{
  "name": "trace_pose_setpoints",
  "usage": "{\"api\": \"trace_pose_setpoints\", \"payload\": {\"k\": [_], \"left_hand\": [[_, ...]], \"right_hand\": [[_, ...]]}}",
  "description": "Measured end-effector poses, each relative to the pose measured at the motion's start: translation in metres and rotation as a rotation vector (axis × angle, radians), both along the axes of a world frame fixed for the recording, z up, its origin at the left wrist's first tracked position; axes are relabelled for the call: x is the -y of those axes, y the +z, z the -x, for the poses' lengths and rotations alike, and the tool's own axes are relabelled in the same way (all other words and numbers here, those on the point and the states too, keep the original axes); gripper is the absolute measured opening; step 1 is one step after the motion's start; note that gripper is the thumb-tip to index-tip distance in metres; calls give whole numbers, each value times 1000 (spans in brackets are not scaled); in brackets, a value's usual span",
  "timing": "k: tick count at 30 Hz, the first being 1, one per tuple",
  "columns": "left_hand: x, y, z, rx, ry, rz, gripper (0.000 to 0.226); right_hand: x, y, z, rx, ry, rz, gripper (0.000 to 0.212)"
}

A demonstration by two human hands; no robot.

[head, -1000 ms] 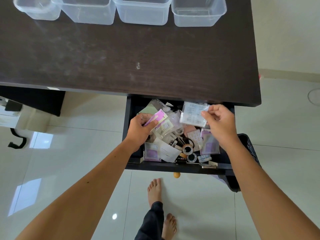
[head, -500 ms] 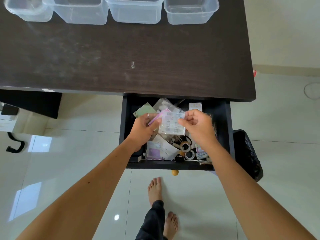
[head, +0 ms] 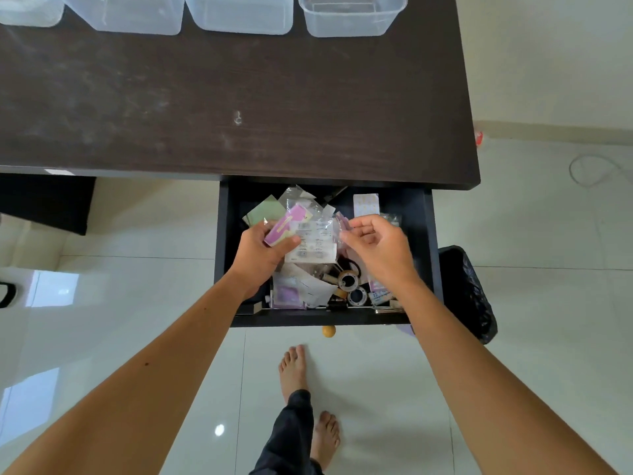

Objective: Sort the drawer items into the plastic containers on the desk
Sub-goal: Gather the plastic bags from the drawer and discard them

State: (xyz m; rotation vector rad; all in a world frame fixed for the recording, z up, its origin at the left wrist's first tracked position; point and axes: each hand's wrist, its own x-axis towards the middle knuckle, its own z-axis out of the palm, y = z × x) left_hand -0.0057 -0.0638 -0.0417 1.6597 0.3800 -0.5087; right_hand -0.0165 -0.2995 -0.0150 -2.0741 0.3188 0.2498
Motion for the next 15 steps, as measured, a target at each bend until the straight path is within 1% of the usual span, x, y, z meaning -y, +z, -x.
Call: {"api": "trace_pose_setpoints", "payload": {"k": [2,4,6,7,10,13,15], "left_hand": [[-6,-2,0,14,38,-14,33],[-11,-3,-1,25,58,-32,30],[-12,-5,0,18,65,-32,28],[-12,-6,1,13,65,-25,28],[-14,-10,4,6,72,-6,32],[-15,-10,6,8,80,-7,33],[-16,-11,5,0,82,5,33]], "right_hand": [[24,2,4,19,72,164,28],[40,2,8,-42,235,342,43],[42,3,10,-150,399,415,66],[39,3,11,-180,442,435,75],[32,1,7,-179,454,525,93],[33,-6,3,-194,435,654,91],[36,-6,2,-190,445,721,78]]}}
